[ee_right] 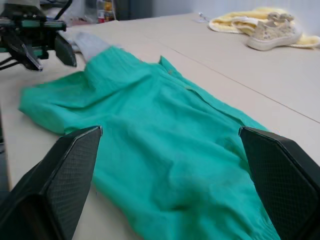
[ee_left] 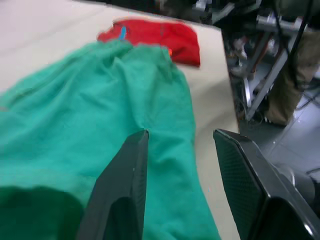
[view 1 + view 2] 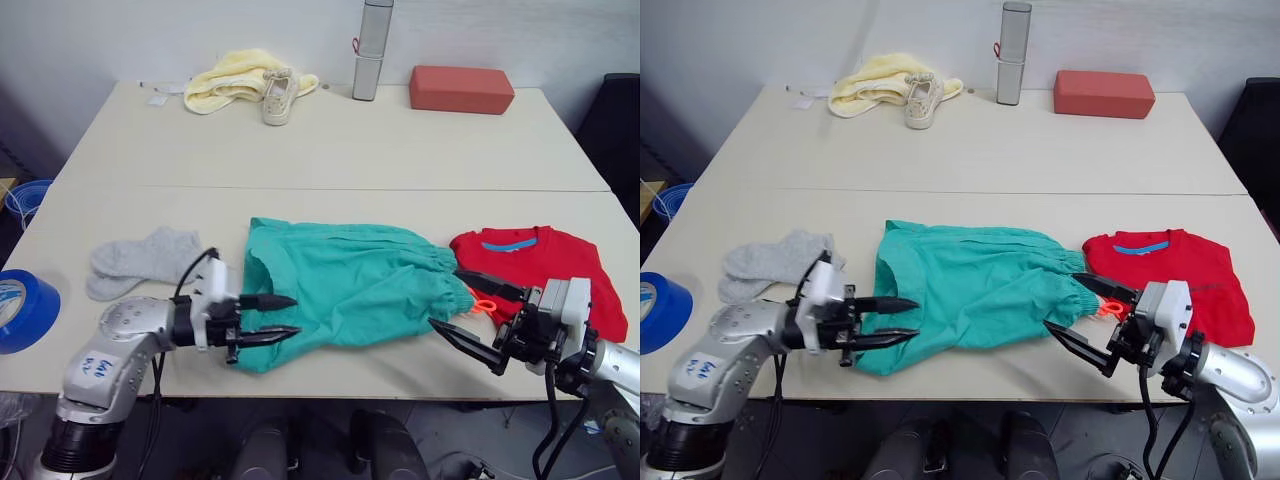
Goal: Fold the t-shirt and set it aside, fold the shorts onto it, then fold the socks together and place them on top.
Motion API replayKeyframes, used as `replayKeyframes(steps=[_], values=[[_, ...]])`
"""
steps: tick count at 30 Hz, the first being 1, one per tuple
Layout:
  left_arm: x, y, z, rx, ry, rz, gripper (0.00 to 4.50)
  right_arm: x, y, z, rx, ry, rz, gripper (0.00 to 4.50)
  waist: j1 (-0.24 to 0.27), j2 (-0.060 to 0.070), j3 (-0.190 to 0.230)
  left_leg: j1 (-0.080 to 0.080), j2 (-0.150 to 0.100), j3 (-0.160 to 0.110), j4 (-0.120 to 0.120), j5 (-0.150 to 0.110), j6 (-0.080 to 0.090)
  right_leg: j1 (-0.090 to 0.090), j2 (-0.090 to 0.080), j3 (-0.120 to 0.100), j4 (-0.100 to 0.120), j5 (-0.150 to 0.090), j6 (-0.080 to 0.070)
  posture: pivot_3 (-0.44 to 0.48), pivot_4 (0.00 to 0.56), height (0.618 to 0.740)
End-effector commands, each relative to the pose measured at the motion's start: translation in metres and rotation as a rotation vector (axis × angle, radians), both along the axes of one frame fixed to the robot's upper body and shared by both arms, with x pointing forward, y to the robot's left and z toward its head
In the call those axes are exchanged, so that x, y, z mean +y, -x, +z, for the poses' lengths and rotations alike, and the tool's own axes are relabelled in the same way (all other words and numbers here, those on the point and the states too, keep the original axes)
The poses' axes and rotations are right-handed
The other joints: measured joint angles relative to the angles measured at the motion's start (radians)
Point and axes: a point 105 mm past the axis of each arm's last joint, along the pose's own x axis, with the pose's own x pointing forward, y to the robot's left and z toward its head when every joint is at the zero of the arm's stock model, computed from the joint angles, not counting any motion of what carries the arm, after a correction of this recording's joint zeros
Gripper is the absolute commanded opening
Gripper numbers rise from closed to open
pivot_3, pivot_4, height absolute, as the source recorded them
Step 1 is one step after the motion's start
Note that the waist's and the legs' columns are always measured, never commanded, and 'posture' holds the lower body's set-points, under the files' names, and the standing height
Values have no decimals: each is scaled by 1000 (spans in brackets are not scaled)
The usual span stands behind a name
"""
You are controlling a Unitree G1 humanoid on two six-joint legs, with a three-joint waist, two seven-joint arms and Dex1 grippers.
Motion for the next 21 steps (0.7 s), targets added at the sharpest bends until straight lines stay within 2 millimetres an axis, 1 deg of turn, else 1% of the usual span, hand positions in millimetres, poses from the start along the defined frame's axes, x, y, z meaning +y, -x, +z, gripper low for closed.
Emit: replayKeyframes(steps=[1, 2, 3, 4, 5, 7, 8, 9, 11, 14, 15, 18, 21], values=[[-8, 8, 16, 9, 93, -69, 1767, 17, 0, 12, -25, -18, 76, 4500, 2, 0, 0, 0, 0, 0, 0, 0, 0, 0, 0, 0, 0, 0, 0, 0, 150, 740], [-14, 11, 18, 24, 110, -93, 1601, 25, 2, 9, -7, -7, 117, 4311, 2, 0, 0, 0, 0, 0, 0, 0, 0, 0, 0, 0, 0, 0, 0, 0, 150, 740], [-17, 13, 18, 36, 123, -110, 1312, 30, 3, 6, 5, 2, 146, 4095, 4, 0, 0, 0, 0, 0, 0, 0, 0, 0, 0, 0, 0, 0, 0, 0, 150, 740], [-22, 10, 15, 44, 118, -94, 1022, 34, 0, 2, 12, 17, 152, 3901, 6, 0, 0, 0, 0, 0, 0, 0, 0, 0, 0, 0, 0, 0, 0, 0, 150, 740], [-26, 6, 11, 42, 105, -71, 684, 38, -3, -2, 11, 32, 146, 3545, 7, 0, 0, 0, 0, 0, 0, 0, 0, 0, 0, 0, 0, 0, 0, 0, 150, 740], [-36, 3, -8, 46, 19, -54, 120, 47, -12, -11, -8, 58, 137, 2912, 9, -1, 0, 0, 0, 1, 0, 0, 0, 0, 1, 0, 0, 0, 0, 0, 150, 740], [-40, -1, -19, 28, -40, -24, 0, 50, -19, -16, -21, 80, 114, 2543, 10, -1, -1, 0, 0, 1, 0, 0, 0, 0, 1, 0, 0, 0, 0, 0, 150, 740], [-43, -6, -28, 25, -73, 17, 0, 54, -24, -20, -24, 89, 105, 2157, 11, -1, -1, 0, 0, 1, 0, 0, -1, 0, 1, 0, 0, 0, 0, 0, 150, 740], [-46, -22, -36, -1, -88, 145, 0, 57, -34, -30, -38, 130, 68, 1463, 12, -1, -1, 0, -1, 2, 0, 0, -1, -1, 2, 0, 0, 0, 0, 0, 150, 740], [-44, -33, -49, -38, -155, 241, 0, 57, -45, -44, -48, 191, 31, 297, 13, -1, 0, -1, 0, 2, 0, 0, -1, -2, 1, 0, 0, 0, 0, 0, 150, 740], [-42, -35, -52, -53, -176, 260, 0, 56, -49, -46, -60, 202, 11, 32, 13, -1, 0, -1, 0, 2, -1, 0, -1, -2, 1, 0, 0, 0, 0, 0, 150, 740], [-14, -64, -48, -105, -170, 465, 0, 45, -64, -53, -49, 188, -85, 32, 12, -1, 0, -1, 0, 2, -1, 0, -1, -2, 1, 0, 0, 0, 0, 0, 150, 740], [5, -79, -46, -135, -167, 580, 0, 37, -68, -58, -35, 192, -134, 32, 12, -1, 0, -1, 0, 2, -1, 0, -1, -3, 1, 0, 1, 0, 0, 0, 150, 740]])
